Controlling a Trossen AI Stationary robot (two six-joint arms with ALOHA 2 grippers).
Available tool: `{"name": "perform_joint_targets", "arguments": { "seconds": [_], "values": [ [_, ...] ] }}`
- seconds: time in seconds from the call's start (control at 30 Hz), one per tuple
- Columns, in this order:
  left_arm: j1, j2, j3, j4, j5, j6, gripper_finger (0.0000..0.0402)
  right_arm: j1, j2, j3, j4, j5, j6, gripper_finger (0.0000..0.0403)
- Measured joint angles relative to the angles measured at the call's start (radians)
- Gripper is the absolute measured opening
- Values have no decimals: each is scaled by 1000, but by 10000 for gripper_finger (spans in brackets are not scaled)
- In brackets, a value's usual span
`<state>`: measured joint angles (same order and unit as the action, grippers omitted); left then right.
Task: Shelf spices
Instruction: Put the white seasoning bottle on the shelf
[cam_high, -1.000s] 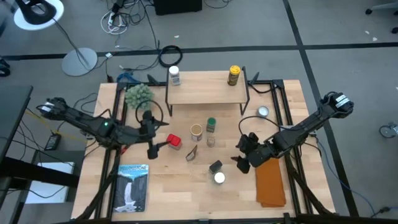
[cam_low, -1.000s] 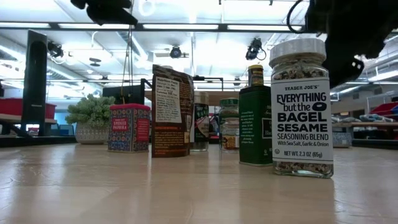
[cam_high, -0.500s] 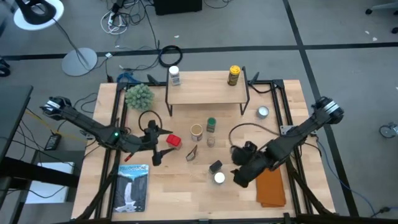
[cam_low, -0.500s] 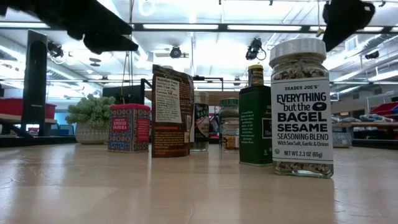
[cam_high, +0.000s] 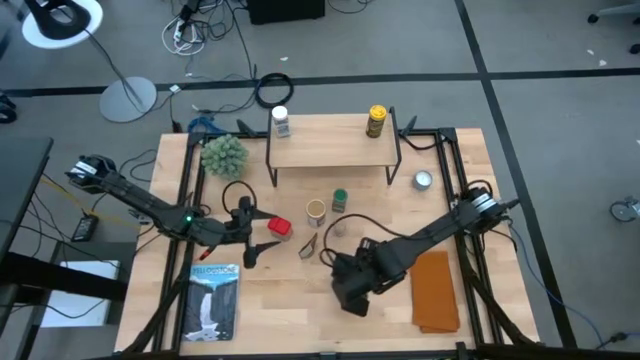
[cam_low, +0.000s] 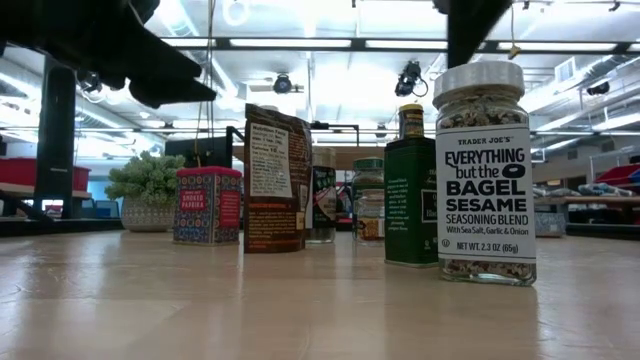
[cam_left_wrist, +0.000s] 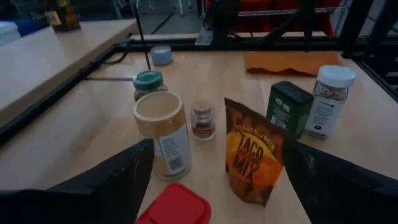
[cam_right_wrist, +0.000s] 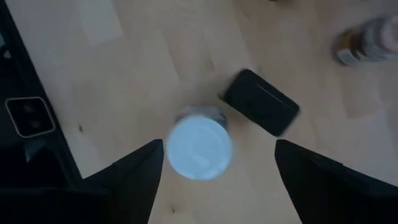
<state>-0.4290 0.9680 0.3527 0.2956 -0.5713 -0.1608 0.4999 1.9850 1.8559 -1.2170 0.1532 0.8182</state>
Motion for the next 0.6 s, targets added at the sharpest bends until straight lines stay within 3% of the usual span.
{"name": "perform_joint_targets", "arguments": {
  "seconds": [0.17,0.6],
  "values": [
    [-12,0,0,-13,8,-26,357,-4,46,18,-10,-59,-7,306],
    [-18,0,0,9,-3,-24,357,-14,73,17,-32,-58,-80,306]
  ]
}}
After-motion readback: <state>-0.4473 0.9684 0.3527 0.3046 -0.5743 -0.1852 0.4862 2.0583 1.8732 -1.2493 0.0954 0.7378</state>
